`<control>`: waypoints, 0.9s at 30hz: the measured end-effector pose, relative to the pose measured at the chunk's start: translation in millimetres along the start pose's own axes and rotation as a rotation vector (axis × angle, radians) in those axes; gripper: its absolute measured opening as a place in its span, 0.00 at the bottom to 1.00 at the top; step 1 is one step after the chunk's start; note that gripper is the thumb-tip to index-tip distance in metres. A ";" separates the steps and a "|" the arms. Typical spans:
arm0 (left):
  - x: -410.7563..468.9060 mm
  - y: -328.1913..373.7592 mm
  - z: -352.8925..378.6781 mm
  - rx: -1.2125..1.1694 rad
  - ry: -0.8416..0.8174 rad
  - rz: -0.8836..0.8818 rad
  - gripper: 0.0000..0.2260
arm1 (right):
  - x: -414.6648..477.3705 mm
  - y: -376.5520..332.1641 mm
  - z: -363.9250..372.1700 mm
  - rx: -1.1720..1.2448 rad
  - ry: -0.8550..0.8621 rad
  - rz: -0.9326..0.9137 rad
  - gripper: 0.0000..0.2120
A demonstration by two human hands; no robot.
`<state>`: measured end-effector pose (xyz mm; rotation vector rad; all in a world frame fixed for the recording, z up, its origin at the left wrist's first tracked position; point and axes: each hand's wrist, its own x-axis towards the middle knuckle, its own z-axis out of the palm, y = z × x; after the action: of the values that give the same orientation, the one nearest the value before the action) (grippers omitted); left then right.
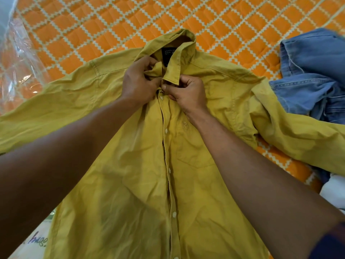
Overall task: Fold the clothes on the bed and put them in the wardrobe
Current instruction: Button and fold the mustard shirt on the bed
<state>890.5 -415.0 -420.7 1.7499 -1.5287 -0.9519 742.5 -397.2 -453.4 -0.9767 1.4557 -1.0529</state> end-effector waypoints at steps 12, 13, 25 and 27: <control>-9.5 1.7 -10.9 0.348 -0.029 0.418 0.07 | 0.7 -0.1 0.1 0.000 0.011 0.022 0.03; -11.3 0.4 -12.3 0.364 -0.025 0.433 0.09 | -0.4 -3.9 0.5 0.022 0.025 0.059 0.04; 19.4 24.0 -22.2 0.660 -0.367 0.488 0.09 | 1.9 -48.2 9.1 0.008 0.064 0.365 0.27; 25.8 24.0 -24.3 0.619 -0.415 0.343 0.10 | 4.1 -47.1 12.0 -0.031 0.078 0.361 0.19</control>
<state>899.6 -444.0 -390.6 1.6403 -2.5066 -0.7358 755.7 -415.6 -410.2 -0.6659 1.6421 -0.8122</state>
